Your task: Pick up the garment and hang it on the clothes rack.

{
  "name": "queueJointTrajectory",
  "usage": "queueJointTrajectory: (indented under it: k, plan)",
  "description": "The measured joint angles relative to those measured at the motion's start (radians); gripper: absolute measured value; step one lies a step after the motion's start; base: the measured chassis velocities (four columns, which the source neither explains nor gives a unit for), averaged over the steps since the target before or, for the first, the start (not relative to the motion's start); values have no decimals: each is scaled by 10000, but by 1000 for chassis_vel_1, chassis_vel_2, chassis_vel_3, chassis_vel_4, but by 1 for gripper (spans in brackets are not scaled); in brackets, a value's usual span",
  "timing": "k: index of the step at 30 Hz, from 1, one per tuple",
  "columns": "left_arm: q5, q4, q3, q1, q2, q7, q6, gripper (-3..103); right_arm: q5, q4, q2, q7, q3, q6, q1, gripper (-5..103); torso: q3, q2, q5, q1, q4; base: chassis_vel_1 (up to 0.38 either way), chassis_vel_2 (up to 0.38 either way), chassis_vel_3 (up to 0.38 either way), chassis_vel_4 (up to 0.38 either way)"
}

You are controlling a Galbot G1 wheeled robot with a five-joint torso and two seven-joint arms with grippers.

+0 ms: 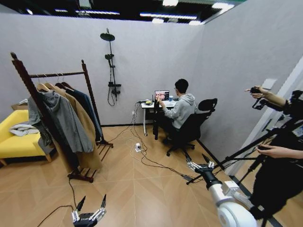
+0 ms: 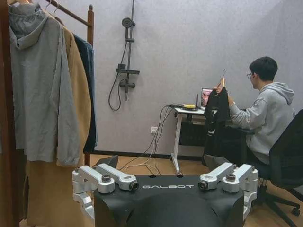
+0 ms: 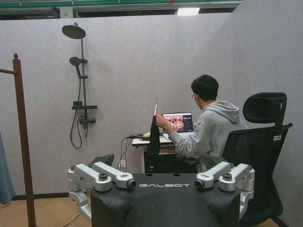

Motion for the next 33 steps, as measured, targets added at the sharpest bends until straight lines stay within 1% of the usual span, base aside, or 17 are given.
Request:
queueJointTrajectory:
  k: [10, 13, 14, 15, 19, 24, 26, 30, 31, 32, 33]
  plan:
    - [-1, 0, 0, 0, 1, 0, 0, 100, 53, -130, 26, -22, -3, 108, 32, 100, 0, -1, -3, 1, 0, -156, 165, 177, -161]
    - [0, 0, 1, 0, 0, 0, 0, 100, 49, -163, 34, -27, 0, 110, 42, 100, 2, -4, 3, 6, 1, -249, 216, 229, -230]
    - [-1, 0, 0, 0, 1, 0, 0, 100, 36, -182, 46, -38, 1, 117, 47, 100, 0, -3, -7, 4, 1, -272, 258, 274, -258]
    - [0, 0, 0, 0, 0, 0, 0, 100, 28, -193, 53, -50, 0, 121, 48, 100, 0, -2, -1, 4, 1, -271, 290, 274, -299]
    - [0, 0, 0, 0, 1, 0, 0, 100, -4, -248, 69, -85, -21, 128, 55, 100, 2, -4, 1, 6, 2, -276, 300, 289, -301]
    - [-1, 0, 0, 0, 0, 0, 0, 100, -16, -329, 66, -114, -43, 135, 102, 100, 1, -3, -4, 6, 0, -342, 326, 335, -319]
    - [0, 0, 0, 0, 0, 0, 0, 100, -16, -352, 60, -116, -51, 137, 120, 100, 3, -5, 2, 9, 2, -336, 340, 329, -321]
    - [-1, 0, 0, 0, 0, -2, 0, 100, -22, -406, 46, -123, -82, 139, 142, 100, 1, -3, -5, 6, 0, -325, 325, 336, -323]
    - [0, -1, 1, 0, 0, 0, 0, 100, -32, -430, 43, -125, -107, 141, 146, 100, 3, -5, 5, 9, 1, -334, 333, 301, -326]
    - [-1, 0, 0, 0, 0, -2, 0, 100, -44, -440, 43, -126, -128, 141, 150, 100, 2, -4, 4, 7, 1, -324, 333, 319, -288]
    - [0, 0, -1, 0, 2, -1, 0, 100, -57, -440, 43, -127, -153, 144, 162, 100, 0, -3, -6, 5, 0, -331, 305, 319, -291]
